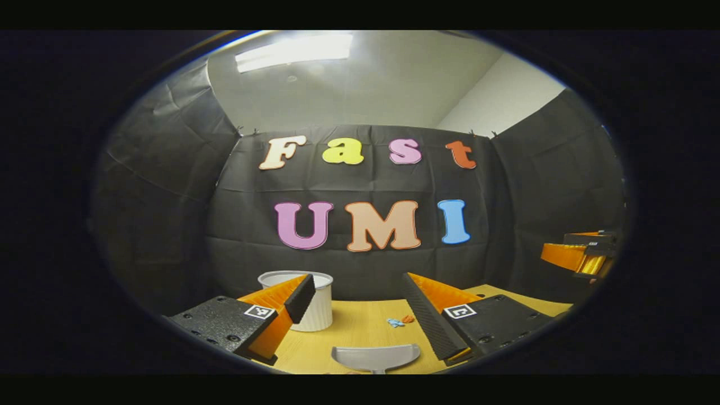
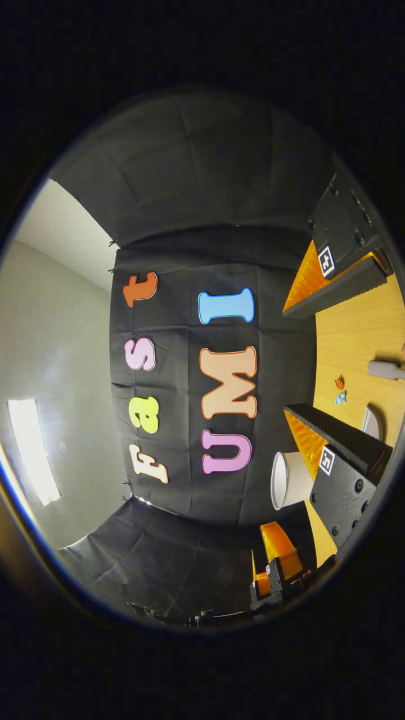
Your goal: Pick up the small broom and dustpan from the desktop, sweep the trash into the dustpan with the broom, and then empty the trash into the garbage bin.
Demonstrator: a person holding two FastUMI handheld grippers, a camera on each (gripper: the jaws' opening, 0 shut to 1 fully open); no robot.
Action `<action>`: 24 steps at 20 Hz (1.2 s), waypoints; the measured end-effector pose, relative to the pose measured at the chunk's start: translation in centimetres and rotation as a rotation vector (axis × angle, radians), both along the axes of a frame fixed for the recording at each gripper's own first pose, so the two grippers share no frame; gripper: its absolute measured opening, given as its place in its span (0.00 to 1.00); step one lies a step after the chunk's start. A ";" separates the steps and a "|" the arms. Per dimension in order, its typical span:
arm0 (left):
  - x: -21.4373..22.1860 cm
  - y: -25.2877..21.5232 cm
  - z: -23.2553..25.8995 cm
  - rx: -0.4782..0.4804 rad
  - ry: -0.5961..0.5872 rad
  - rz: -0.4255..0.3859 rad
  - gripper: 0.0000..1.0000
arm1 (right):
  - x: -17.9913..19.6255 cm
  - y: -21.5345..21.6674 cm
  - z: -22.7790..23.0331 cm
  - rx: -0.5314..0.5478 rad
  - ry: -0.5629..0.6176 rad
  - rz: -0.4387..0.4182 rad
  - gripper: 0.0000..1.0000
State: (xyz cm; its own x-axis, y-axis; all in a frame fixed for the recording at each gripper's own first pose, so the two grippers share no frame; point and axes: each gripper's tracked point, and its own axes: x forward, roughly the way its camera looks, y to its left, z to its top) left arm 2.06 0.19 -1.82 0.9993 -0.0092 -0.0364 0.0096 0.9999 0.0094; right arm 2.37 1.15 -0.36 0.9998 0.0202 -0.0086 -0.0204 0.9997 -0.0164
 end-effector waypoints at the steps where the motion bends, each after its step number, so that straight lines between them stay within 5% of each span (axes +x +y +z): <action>1: 0.1 0.0 -0.1 0.001 0.002 0.000 0.92 | 0.0 0.0 -0.2 -0.002 0.002 0.000 0.92; 20: 0.0 0.0 -1.3 0.022 0.022 0.018 0.92 | 0.0 0.8 -2.5 -0.020 0.034 0.019 0.92; 24: -0.5 -1.1 -4.3 0.010 0.121 0.010 0.93 | 0.1 0.4 -6.3 -0.042 0.139 0.048 0.92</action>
